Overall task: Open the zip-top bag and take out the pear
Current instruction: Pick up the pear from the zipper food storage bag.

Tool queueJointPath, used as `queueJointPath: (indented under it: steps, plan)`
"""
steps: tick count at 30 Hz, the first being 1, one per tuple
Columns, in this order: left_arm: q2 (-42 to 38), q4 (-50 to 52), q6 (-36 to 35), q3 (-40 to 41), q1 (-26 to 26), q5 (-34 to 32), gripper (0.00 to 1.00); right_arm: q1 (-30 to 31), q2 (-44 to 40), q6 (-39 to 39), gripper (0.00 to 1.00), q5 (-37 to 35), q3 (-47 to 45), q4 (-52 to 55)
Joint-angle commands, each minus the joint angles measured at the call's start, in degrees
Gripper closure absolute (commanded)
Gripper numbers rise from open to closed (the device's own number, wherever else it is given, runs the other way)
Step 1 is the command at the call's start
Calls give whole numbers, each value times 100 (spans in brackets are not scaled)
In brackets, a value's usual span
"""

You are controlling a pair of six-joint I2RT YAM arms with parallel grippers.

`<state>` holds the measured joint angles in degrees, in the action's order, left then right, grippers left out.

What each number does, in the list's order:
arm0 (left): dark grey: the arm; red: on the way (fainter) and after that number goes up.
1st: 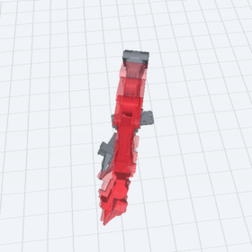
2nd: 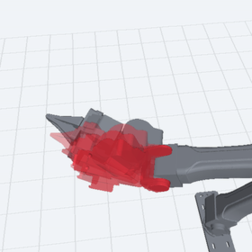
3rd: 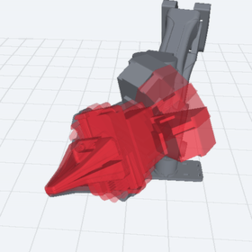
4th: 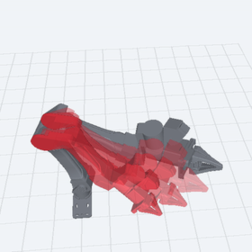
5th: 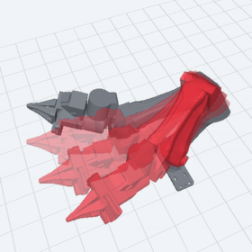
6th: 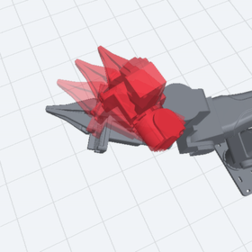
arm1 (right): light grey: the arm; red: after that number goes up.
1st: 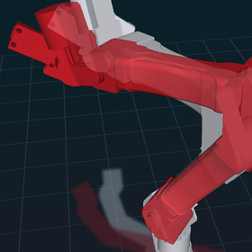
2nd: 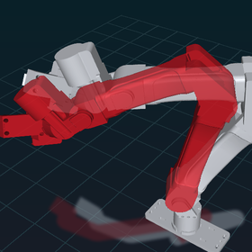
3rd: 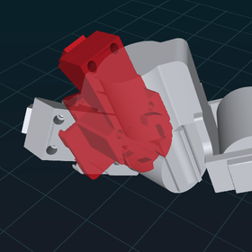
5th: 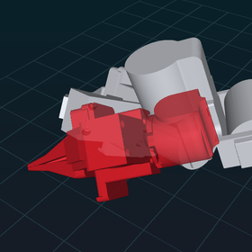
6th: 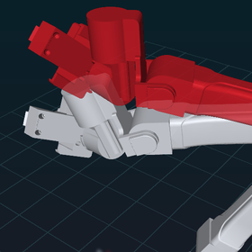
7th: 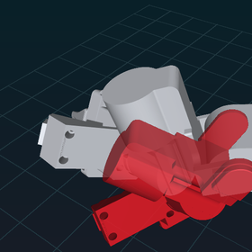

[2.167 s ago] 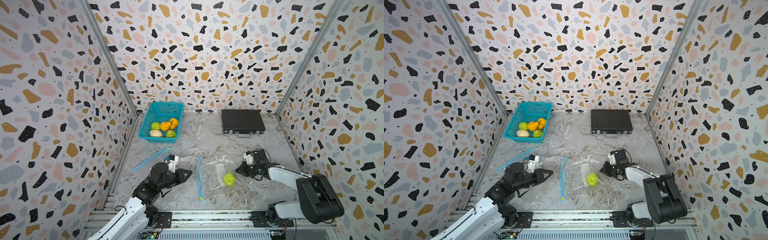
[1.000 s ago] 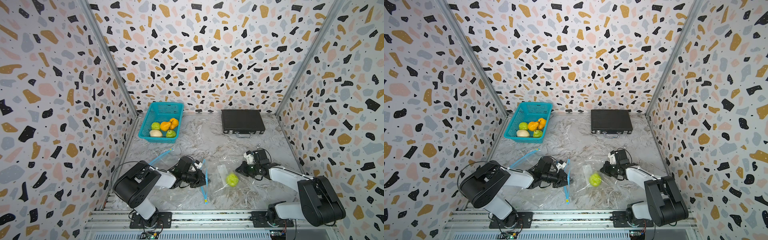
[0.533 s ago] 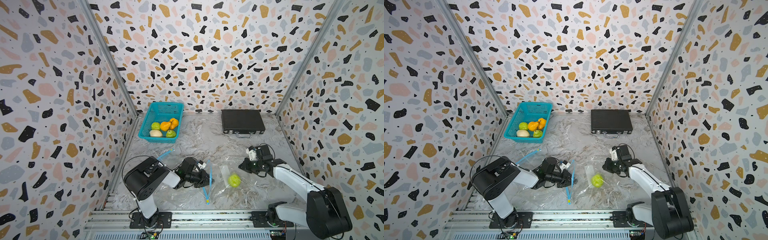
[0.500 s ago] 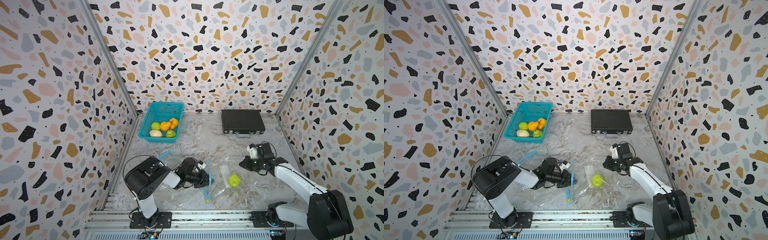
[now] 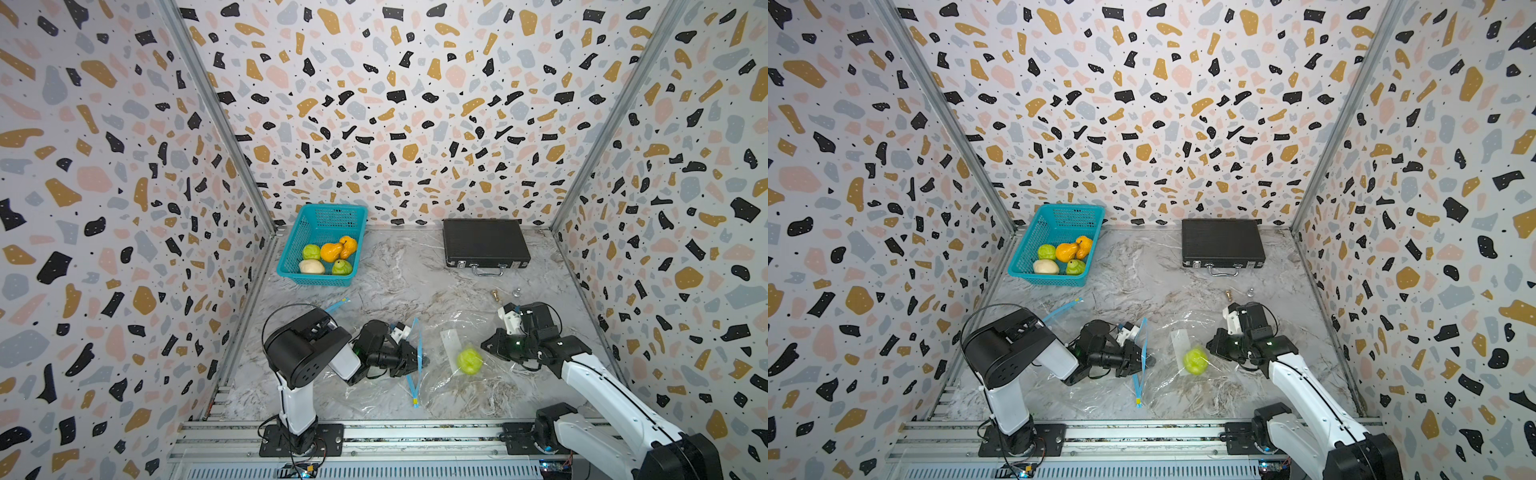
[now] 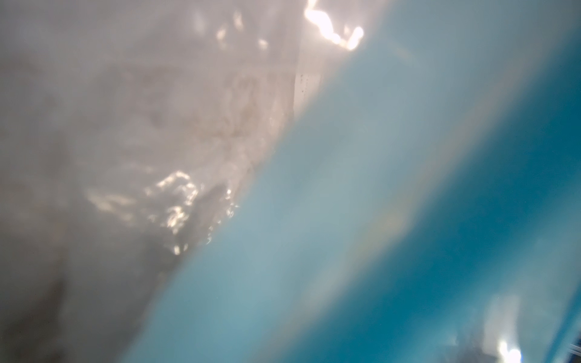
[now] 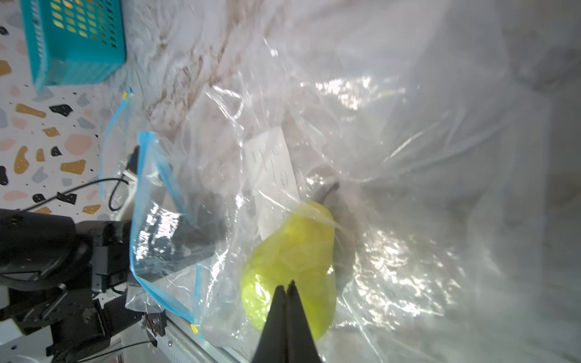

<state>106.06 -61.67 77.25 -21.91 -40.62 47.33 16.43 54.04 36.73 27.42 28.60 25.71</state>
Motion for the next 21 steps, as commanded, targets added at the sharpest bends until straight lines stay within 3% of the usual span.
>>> queueJointPath:
  steps: [1,10,21]
  plan:
    - [22,-640,148,89,-2,4,83,27,-44,232,100,-100,-212,-232]
    - [-195,-250,-82,64,-90,-9,83,204,968,426,100,-92,-535,-1442]
    - [-156,408,-551,-32,-102,13,79,949,1817,660,100,-333,-445,-2177]
